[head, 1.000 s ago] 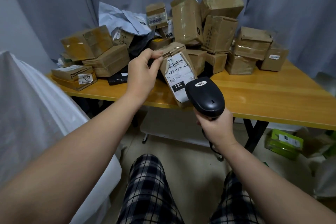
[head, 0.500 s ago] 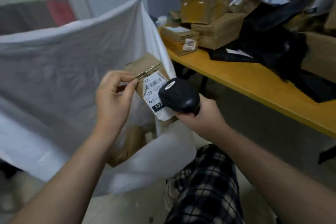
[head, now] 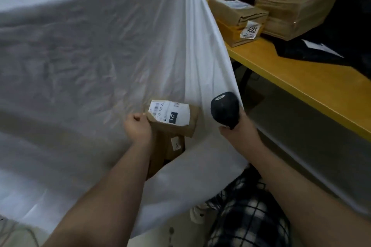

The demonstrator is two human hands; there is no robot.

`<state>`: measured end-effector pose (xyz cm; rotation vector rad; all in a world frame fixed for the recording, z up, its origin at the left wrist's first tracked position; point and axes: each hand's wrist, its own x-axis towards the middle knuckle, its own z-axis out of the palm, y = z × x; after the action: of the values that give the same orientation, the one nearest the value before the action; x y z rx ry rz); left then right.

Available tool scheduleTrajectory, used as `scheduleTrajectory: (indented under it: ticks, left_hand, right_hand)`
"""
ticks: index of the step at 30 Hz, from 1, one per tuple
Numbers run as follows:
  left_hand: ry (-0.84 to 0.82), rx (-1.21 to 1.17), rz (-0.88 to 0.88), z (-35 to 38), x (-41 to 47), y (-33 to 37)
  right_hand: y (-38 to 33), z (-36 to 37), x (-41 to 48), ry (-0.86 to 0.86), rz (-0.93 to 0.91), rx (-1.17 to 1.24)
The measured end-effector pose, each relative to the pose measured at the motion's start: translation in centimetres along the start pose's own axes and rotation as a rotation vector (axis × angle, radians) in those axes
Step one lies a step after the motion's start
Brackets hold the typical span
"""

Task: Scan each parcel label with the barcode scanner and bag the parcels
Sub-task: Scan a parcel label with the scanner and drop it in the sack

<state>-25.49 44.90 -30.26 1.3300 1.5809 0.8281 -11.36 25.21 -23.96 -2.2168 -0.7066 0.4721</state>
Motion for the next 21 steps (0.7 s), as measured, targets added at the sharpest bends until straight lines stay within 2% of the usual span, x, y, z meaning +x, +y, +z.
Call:
scheduleTrajectory:
  ticks: [2,4,6,8,11,13,17,18,21]
  left_hand:
    - [0.04,-0.026,-0.164,0.2,0.3,-1.4]
    - [0.059,-0.071,-0.279,0.2,0.7,-2.2]
    - [0.044,-0.085,-0.314,0.4,1.1,-2.4]
    - [0.013,-0.059,-0.319,0.7,0.5,-1.8]
    - [-0.005,-0.035,-0.252,1.4,-0.9,-0.7]
    - [-0.104,0.019,-0.185,2.0,-2.2,0.1]
    - [-0.685,0.127,0.051,3.3,-4.8,0.4]
    - [-0.746,0.191,0.112,3.4,-5.3,0.6]
    - [-0.72,0.241,0.236,3.5,-6.2,2.4]
  right_hand:
    - [-0.4,-0.6,0.3,-0.009,0.02,-0.019]
    - [-1.6,-2.5,-0.2,0.042,0.023,0.104]
    - [-2.6,-5.4,-1.3,0.153,0.019,0.306]
    - [-3.1,-7.9,-2.7,0.205,-0.031,0.399]
    - [-2.7,-9.7,-4.4,0.203,-0.091,0.333]
    - [-2.9,-10.2,-5.4,0.215,-0.117,0.275]
    - [-3.8,-10.3,-6.8,0.171,-0.183,0.24]
    - [-3.8,-10.3,-6.9,0.169,-0.183,0.241]
    - [-3.6,-10.4,-6.8,0.169,-0.164,0.232]
